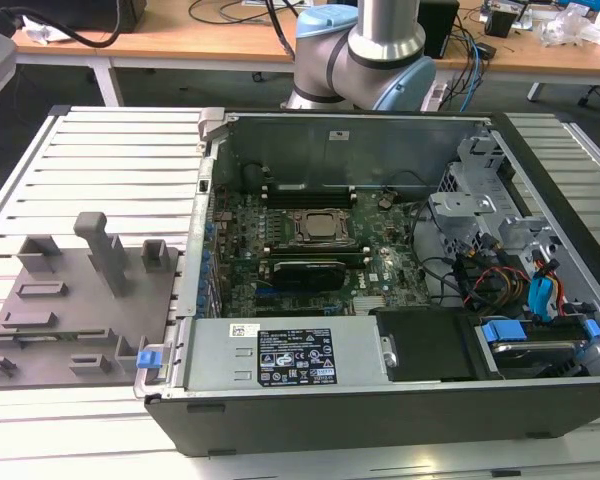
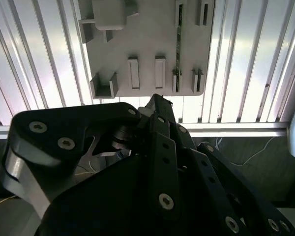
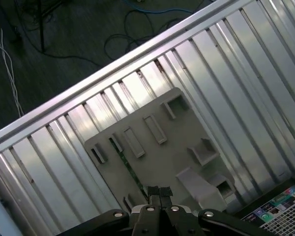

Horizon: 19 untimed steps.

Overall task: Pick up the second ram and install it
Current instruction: 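Pick up the second ram and move it above second insertion slot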

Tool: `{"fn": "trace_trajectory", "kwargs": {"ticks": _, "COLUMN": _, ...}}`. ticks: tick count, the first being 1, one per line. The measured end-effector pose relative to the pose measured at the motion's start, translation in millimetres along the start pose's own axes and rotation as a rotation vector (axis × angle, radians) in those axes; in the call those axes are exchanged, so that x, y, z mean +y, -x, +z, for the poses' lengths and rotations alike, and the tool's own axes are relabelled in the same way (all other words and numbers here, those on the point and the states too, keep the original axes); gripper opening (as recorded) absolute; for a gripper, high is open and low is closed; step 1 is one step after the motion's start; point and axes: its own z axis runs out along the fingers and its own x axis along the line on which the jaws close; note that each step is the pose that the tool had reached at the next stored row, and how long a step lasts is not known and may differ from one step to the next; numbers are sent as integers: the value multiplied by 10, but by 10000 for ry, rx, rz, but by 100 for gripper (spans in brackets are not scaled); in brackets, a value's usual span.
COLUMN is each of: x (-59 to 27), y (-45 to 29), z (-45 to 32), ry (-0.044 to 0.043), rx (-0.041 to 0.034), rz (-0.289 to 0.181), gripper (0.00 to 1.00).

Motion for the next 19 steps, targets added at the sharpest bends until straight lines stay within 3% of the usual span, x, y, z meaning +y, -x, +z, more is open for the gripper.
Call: {"fn": "trace_trajectory", "kwargs": {"ticks": 19, "x": 0, "y": 0, "z": 0, "ry": 59, "rx": 57, "rz": -2352, "gripper": 11}}
